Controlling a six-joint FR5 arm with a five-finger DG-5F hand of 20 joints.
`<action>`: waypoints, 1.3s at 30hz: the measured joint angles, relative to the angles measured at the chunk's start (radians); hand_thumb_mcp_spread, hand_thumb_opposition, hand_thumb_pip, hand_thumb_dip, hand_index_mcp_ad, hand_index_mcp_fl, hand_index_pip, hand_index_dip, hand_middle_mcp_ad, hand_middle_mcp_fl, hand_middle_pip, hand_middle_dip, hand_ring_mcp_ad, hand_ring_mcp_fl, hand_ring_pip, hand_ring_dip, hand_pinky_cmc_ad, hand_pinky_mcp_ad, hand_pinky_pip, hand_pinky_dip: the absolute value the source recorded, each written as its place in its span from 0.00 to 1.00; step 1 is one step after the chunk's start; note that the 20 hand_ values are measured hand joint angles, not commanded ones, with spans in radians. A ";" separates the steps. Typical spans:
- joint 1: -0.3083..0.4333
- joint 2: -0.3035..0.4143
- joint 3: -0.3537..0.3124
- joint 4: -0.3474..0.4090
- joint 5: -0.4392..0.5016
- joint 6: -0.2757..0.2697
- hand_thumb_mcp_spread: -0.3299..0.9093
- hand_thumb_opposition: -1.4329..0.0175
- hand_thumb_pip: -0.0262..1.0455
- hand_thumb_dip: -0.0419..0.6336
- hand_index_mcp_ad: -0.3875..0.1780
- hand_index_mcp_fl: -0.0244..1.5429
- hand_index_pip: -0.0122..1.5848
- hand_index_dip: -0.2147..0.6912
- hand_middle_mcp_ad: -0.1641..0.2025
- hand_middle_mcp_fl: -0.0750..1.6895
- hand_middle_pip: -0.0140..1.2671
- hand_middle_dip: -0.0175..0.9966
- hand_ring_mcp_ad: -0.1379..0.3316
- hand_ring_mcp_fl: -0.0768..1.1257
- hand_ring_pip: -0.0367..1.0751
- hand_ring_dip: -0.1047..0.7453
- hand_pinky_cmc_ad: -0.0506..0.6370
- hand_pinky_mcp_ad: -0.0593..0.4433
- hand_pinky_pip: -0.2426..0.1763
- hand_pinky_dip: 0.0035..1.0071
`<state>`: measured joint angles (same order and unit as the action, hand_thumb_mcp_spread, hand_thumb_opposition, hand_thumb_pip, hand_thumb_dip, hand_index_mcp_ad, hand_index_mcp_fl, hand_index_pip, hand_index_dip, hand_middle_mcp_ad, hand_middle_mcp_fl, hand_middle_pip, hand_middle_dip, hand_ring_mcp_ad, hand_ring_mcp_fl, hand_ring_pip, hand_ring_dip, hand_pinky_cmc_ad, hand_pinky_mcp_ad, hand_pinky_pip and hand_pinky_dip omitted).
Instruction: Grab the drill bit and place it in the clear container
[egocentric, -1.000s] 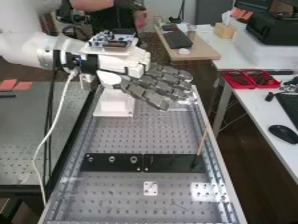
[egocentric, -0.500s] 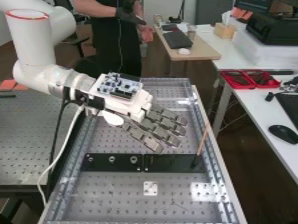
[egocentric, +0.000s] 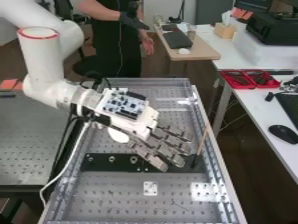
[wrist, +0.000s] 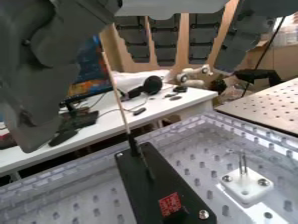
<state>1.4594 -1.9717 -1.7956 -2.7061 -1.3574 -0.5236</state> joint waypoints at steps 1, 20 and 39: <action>0.000 -0.009 0.008 -0.004 0.000 0.001 0.49 0.50 0.52 0.16 0.77 0.07 0.09 0.24 0.78 0.05 0.13 0.08 0.68 0.09 0.12 0.15 0.53 0.58 0.32 0.38; -0.029 -0.110 0.128 -0.047 -0.039 -0.006 0.54 0.43 0.63 0.40 0.73 0.16 0.63 0.29 0.79 0.07 0.12 0.12 0.67 0.07 0.12 0.15 0.52 0.55 0.33 0.35; -0.040 -0.176 0.178 -0.007 -0.054 0.026 0.62 0.38 0.66 0.48 0.67 0.12 0.87 0.51 0.74 0.14 0.12 0.18 0.67 0.07 0.12 0.15 0.51 0.49 0.33 0.19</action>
<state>1.4193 -2.1481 -1.6179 -2.7131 -1.4112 -0.4975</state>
